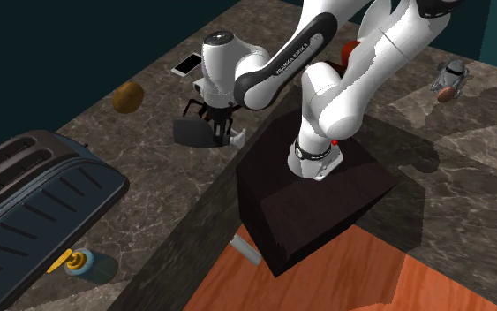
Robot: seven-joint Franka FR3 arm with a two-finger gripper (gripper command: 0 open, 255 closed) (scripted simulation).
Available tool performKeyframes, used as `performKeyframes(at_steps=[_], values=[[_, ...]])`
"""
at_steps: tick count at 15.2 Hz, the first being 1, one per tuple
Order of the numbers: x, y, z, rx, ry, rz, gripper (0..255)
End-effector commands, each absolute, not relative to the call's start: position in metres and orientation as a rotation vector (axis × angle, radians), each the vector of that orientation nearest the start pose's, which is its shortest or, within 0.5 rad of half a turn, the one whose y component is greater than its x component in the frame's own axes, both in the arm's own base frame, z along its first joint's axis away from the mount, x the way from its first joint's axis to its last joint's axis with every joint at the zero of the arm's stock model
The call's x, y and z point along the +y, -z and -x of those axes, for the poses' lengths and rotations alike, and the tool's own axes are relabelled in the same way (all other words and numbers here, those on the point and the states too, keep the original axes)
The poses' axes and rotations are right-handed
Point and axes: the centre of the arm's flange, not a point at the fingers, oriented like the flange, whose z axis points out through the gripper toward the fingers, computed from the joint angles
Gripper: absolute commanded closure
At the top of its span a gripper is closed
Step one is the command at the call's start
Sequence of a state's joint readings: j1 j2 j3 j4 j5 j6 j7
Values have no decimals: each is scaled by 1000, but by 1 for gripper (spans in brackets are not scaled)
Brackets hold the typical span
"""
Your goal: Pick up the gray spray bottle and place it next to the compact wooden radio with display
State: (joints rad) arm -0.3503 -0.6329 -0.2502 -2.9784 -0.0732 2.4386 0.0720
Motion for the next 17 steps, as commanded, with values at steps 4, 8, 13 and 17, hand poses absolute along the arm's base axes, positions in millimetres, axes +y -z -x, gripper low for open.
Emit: performKeyframes(at_steps=[4,8,13,17], values=[[-162,-329,-264,872,158,2936,255],[-162,-350,-264,872,158,2936,255],[-162,-377,-264,872,158,2936,255],[-162,-398,-264,872,158,2936,255]])
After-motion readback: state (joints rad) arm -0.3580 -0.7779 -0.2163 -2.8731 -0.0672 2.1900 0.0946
